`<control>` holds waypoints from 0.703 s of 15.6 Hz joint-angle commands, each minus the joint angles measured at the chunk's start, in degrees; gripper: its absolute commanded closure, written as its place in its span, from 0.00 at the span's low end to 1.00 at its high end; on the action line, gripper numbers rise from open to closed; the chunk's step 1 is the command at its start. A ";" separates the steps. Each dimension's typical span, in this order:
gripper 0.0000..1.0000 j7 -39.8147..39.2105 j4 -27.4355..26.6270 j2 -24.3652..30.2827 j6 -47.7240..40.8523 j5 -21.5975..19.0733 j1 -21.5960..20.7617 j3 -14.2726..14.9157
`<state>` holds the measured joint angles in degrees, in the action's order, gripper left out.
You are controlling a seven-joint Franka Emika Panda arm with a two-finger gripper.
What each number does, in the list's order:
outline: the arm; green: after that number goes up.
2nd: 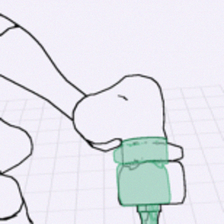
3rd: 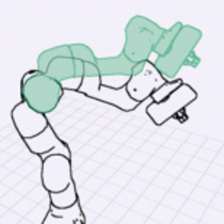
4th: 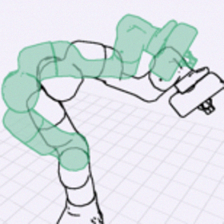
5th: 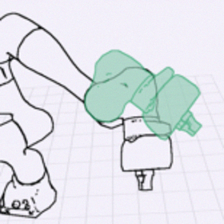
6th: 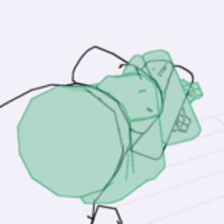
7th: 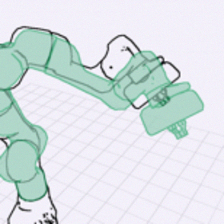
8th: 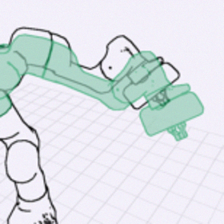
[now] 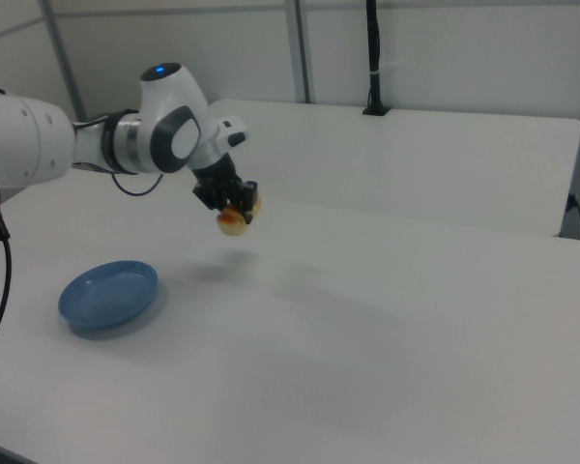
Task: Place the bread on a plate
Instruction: 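Lift the bread roll and carry it toward the blue plate, then lower the bread roll onto the blue plate and open the gripper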
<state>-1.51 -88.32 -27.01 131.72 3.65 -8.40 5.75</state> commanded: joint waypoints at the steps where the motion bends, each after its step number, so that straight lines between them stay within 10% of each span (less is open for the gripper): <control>1: 0.64 3.87 -3.61 3.63 -4.71 -0.05 -5.82 0.32; 11: 0.62 10.74 -4.14 4.50 -15.25 -0.31 -16.64 0.06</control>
<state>8.03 -90.01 -25.52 119.78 3.62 -22.65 5.30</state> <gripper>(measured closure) 0.617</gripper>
